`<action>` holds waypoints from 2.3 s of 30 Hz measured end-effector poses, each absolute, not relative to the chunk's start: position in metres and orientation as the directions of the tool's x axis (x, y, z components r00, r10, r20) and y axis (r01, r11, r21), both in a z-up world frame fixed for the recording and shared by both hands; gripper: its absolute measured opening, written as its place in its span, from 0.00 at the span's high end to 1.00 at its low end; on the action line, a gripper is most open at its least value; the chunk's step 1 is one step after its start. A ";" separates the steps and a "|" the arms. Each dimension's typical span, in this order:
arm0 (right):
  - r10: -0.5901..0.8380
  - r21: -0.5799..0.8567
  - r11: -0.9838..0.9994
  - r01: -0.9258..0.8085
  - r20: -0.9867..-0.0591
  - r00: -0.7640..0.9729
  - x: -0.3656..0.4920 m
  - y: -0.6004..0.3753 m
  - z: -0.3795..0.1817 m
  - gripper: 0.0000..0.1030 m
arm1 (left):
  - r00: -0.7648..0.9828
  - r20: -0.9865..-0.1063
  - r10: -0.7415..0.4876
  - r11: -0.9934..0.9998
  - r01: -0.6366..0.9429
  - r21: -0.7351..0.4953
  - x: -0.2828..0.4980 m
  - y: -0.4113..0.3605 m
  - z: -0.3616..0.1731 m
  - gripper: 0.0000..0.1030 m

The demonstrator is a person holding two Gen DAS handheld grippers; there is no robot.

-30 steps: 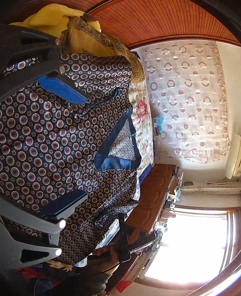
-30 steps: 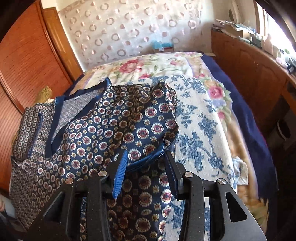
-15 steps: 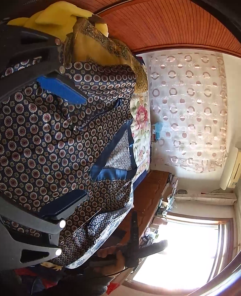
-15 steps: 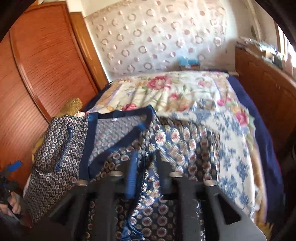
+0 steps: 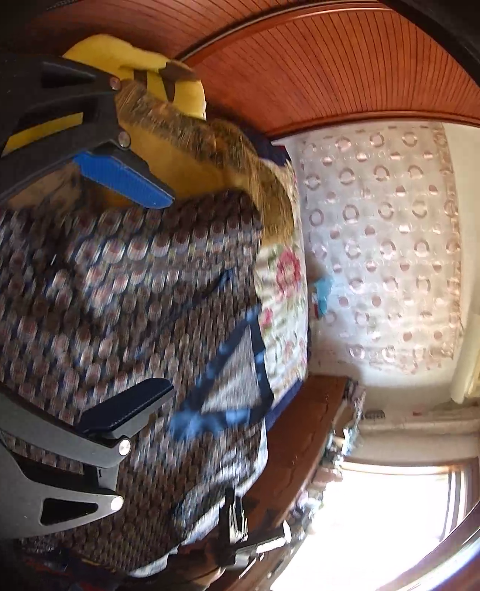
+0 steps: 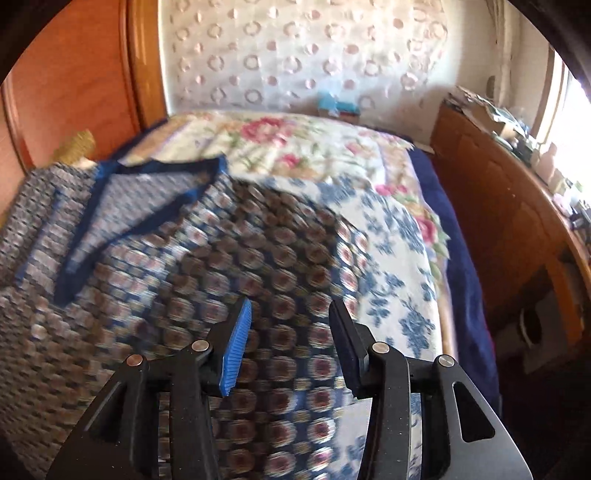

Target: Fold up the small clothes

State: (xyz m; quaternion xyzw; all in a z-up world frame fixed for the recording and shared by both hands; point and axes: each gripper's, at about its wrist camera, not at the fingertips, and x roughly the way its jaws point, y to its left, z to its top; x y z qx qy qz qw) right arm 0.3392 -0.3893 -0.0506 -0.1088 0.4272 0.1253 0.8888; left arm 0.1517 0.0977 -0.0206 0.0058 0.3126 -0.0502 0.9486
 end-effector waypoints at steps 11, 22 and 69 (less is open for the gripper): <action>0.144 -0.073 0.945 -0.319 -0.782 0.607 0.349 -0.404 -0.065 0.54 | 0.761 -0.646 -0.069 0.995 0.009 -0.096 0.229 0.158 -0.027 0.15; 0.159 -0.047 0.948 -0.314 -0.785 0.598 0.354 -0.406 -0.069 0.49 | 0.652 -0.756 -0.059 0.991 -0.052 -0.122 0.289 0.177 -0.058 0.42; 0.182 -0.067 0.916 -0.394 -0.807 0.561 0.380 -0.382 -0.056 1.00 | 0.794 -0.587 -0.157 0.987 0.146 -0.067 0.181 0.089 -0.016 1.00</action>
